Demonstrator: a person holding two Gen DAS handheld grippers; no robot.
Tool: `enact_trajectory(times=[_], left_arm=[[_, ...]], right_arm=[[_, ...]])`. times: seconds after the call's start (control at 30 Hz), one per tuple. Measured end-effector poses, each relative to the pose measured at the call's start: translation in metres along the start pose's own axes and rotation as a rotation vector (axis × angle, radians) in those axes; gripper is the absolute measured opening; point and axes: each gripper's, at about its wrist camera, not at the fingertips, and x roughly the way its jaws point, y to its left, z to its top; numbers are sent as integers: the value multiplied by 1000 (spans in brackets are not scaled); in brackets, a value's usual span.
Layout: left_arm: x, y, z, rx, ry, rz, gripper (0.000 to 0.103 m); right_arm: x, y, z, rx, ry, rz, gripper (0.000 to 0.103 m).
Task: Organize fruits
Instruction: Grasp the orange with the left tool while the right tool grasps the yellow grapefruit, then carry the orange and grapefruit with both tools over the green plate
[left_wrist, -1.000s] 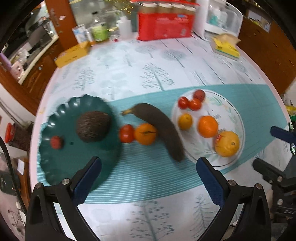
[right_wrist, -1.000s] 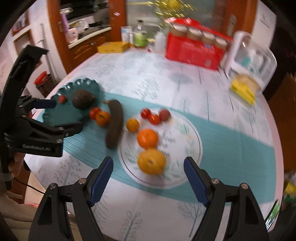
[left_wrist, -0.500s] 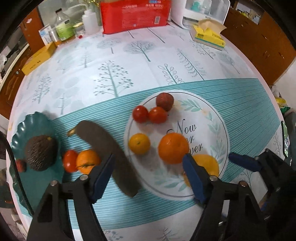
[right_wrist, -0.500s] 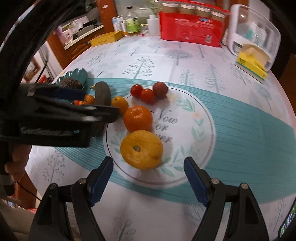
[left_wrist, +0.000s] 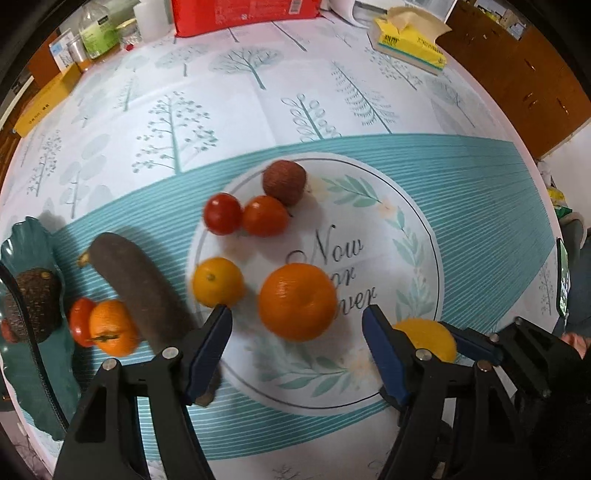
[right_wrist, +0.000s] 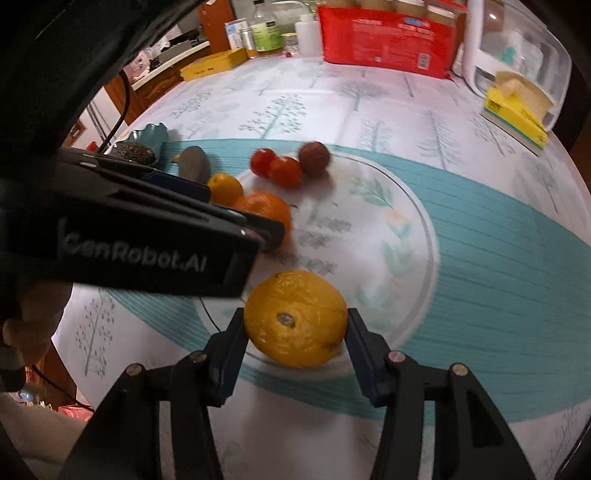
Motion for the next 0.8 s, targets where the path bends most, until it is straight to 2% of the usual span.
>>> enact_trajectory(times=[0.07, 0.13, 0.17, 0.23, 0.27, 0.5, 0.63, 0.8], left_arm=[[7, -4, 2, -4, 15, 1, 69], [13, -8, 4, -4, 25, 5, 61], [15, -10, 5, 0, 24, 26, 59], [18, -12, 7, 6, 15, 63, 47], [20, -12, 8, 6, 12, 78, 45], [21, -14, 3, 11, -34, 94, 43], [14, -7, -6, -21, -28, 32, 42], [-18, 1, -22, -17, -103, 17, 42]], right_arm=[[-3, -5, -3, 18, 4, 1, 52], [-4, -8, -4, 30, 4, -1, 52], [-3, -8, -3, 32, 5, 0, 52], [-3, -5, -2, 20, 6, -12, 52], [-2, -3, -2, 11, 6, -19, 52], [-1, 2, 2, 2, 14, -18, 52], [0, 3, 4, 3, 27, -23, 52], [-8, 15, 9, -17, 26, -34, 51]])
